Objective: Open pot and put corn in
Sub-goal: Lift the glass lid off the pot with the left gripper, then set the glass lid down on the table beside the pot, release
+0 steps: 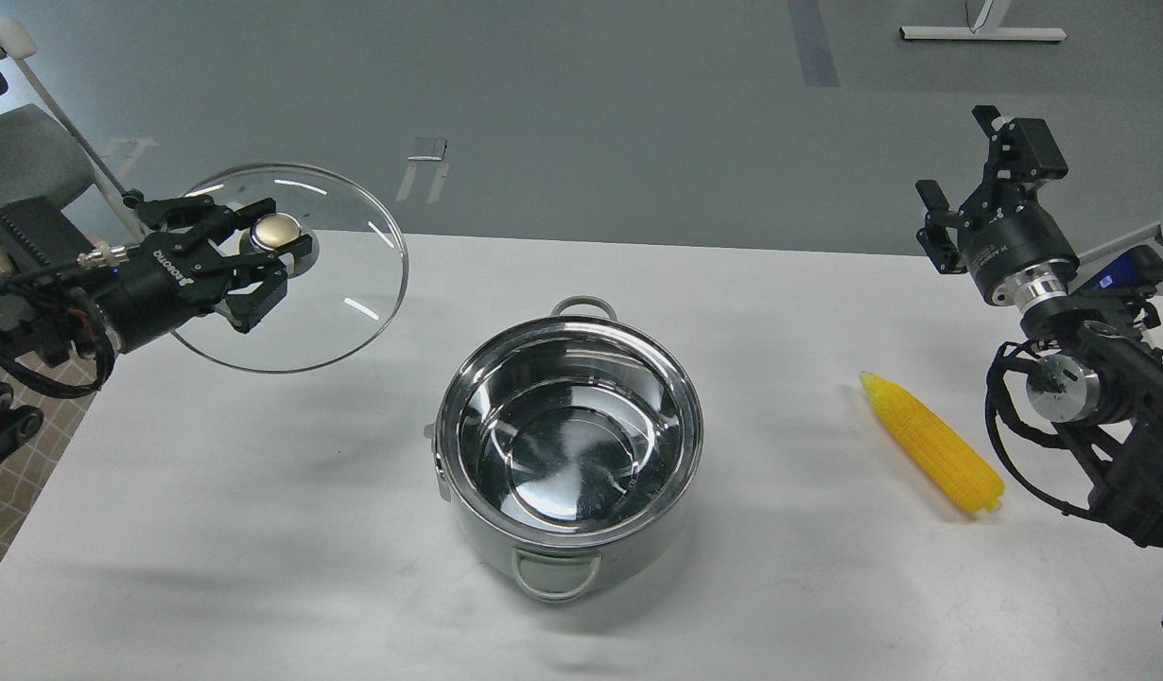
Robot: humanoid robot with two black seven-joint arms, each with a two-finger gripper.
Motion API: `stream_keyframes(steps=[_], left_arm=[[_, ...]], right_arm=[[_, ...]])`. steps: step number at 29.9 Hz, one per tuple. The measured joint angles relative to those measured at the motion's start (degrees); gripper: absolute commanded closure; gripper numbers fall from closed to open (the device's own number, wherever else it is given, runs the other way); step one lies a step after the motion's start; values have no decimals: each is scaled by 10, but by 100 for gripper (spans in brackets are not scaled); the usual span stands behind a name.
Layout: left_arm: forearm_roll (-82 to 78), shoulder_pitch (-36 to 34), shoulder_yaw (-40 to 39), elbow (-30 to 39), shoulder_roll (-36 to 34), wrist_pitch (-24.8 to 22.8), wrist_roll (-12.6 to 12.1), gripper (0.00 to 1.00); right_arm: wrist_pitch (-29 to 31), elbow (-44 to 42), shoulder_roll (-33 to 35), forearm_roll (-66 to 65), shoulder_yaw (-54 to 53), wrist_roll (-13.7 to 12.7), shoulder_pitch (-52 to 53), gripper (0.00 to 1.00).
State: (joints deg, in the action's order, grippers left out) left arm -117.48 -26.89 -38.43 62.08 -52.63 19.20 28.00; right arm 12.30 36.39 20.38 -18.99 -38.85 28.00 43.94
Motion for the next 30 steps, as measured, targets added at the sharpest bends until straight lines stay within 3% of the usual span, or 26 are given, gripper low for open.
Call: stream_keyframes(steps=[13,22,30], left_arm=[[92,26,17,-155,127,8,0,96],[117,26,18,-278,213,71,0,93],[137,26,20,-312,232,82,0,75]], right_arm=[[0,0,-2,0,1,0,-7,0],[0,0,-2,0,0,0,-11,0],[0,1,-1,0,0,0,-12,0]])
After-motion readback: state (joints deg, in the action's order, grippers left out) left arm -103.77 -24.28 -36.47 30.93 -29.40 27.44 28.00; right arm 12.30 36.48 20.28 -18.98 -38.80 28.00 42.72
